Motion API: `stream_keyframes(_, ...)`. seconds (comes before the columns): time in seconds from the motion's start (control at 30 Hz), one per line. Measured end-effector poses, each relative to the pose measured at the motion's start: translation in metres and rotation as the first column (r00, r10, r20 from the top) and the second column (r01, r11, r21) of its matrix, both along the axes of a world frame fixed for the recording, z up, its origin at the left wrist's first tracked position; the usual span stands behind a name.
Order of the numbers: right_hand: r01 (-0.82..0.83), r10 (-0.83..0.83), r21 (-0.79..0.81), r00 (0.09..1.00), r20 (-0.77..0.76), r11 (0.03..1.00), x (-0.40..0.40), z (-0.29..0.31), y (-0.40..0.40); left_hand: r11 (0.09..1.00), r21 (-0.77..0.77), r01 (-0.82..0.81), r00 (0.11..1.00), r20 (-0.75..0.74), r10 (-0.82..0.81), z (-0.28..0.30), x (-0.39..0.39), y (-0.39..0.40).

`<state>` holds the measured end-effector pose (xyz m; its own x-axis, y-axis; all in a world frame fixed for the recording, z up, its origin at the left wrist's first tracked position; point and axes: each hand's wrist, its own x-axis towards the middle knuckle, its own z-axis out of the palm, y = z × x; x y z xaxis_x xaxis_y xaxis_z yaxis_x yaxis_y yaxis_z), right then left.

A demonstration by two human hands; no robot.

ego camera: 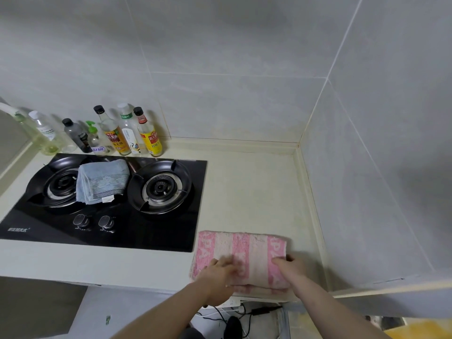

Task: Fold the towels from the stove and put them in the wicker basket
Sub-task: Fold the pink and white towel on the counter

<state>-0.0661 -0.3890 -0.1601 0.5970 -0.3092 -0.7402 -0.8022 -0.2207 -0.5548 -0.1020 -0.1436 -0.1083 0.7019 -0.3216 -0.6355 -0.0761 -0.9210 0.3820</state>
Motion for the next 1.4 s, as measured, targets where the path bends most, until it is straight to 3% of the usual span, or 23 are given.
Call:
stream_keyframes(0.23,0.069,-0.089,0.118,0.981,0.172,0.991,-0.005,0.047,0.0,0.99,-0.01,-0.138,0.971,0.195,0.138,-0.015,-0.002,0.006)
stream_keyframes(0.37,0.036,-0.059,0.085,0.955,0.289,0.996,-0.004,0.073,-0.003,0.994,0.006,-0.113,0.988,0.109,0.111,-0.028,-0.003,0.009)
stream_keyframes(0.57,-0.111,0.074,0.091,0.939,0.335,0.99,0.002,0.077,0.014,0.994,-0.068,-0.081,0.997,-0.001,0.081,-0.027,0.003,0.015)
stream_keyframes(0.7,-0.24,0.216,0.019,0.903,0.373,0.971,0.006,0.073,0.044,0.921,-0.235,-0.311,0.947,0.007,0.322,-0.026,0.0,0.025)
stream_keyframes(0.83,-0.327,0.314,-0.021,0.882,0.351,0.945,0.01,0.074,0.074,0.828,-0.336,-0.449,0.859,0.091,0.503,-0.024,-0.007,0.041)
stream_keyframes(1.0,-0.455,0.44,-0.056,0.815,0.377,0.889,0.012,0.068,0.118,0.737,-0.359,-0.573,0.774,0.059,0.63,-0.024,-0.015,0.059)
stream_keyframes(1.17,-0.622,0.634,-0.129,0.743,0.212,0.772,0.003,0.045,0.13,0.704,-0.354,-0.616,0.729,0.081,0.679,-0.023,-0.012,0.067)
stream_keyframes(1.4,-0.468,0.534,-0.268,0.79,0.301,0.842,0.007,0.04,0.092,0.739,-0.303,-0.602,0.759,0.07,0.647,-0.014,0.013,0.052)
